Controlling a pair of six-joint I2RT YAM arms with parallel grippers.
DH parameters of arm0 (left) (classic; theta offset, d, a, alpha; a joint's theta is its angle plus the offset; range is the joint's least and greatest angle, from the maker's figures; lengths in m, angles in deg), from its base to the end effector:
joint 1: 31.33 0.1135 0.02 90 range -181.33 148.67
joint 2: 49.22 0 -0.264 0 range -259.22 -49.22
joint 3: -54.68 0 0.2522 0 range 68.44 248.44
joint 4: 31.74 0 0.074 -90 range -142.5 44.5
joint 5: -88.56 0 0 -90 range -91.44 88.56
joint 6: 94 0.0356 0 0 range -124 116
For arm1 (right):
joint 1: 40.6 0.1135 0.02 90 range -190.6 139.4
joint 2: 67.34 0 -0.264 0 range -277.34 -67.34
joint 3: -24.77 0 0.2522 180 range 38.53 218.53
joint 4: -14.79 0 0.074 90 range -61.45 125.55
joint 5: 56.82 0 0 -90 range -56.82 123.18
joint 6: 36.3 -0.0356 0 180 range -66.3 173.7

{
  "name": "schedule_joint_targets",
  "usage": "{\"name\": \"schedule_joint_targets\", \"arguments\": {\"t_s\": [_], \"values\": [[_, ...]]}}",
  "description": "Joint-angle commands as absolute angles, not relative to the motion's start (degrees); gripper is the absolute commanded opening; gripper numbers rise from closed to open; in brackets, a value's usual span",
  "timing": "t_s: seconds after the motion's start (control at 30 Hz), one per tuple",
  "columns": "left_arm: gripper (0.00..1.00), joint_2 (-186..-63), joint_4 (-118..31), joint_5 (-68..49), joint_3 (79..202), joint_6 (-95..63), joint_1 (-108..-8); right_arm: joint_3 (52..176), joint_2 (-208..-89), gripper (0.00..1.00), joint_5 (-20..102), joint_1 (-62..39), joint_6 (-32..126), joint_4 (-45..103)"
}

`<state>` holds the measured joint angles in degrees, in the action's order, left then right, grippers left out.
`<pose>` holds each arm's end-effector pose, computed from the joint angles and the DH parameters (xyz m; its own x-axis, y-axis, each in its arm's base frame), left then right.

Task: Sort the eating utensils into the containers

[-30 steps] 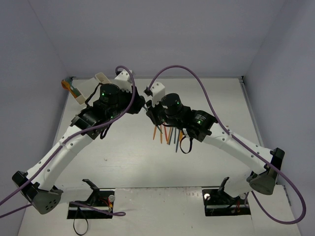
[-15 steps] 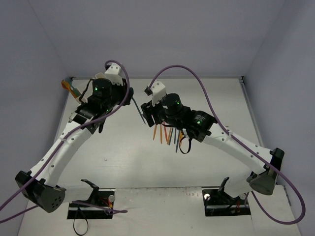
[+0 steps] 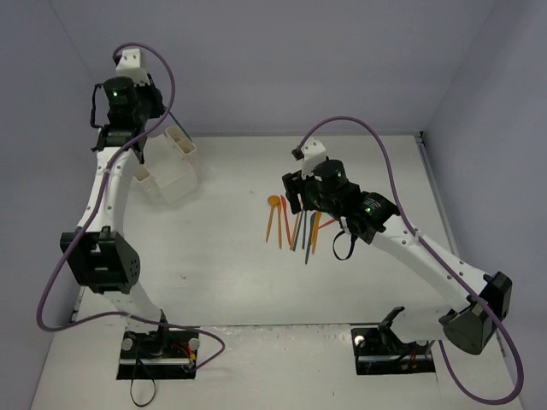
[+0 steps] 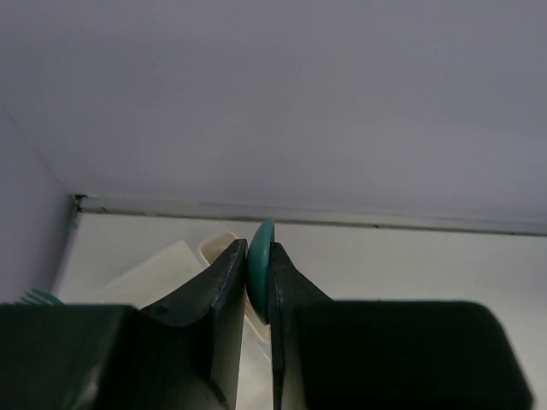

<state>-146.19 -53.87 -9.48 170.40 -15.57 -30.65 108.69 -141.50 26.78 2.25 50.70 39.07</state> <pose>0.3999 -0.0002 0.4502 -0.0834 -0.1996 -0.9763 0.1134 0.9715 -0.2083 0.2244 0.2027 0.3828 -0.2148 -0.1283 -0.9682 -0.5863 0.8098 0.0228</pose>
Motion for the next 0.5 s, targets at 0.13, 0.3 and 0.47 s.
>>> {"name": "schedule_joint_targets", "arguments": {"t_s": [0.13,0.3,0.47], "values": [[0.0,-160.1,-46.5,-9.7,190.5,-7.3,-26.1,105.8,-140.6,0.63,28.9,0.5,50.0,35.9],[0.0,-166.7,-43.9,-8.1,195.7,-4.3,-25.7,105.3,-141.6,0.63,29.8,-1.3,49.7,35.9],[0.0,-169.9,-42.5,-8.2,195.6,-4.2,-25.9,104.9,-142.8,0.63,31.3,-2.7,48.9,35.9]]}}
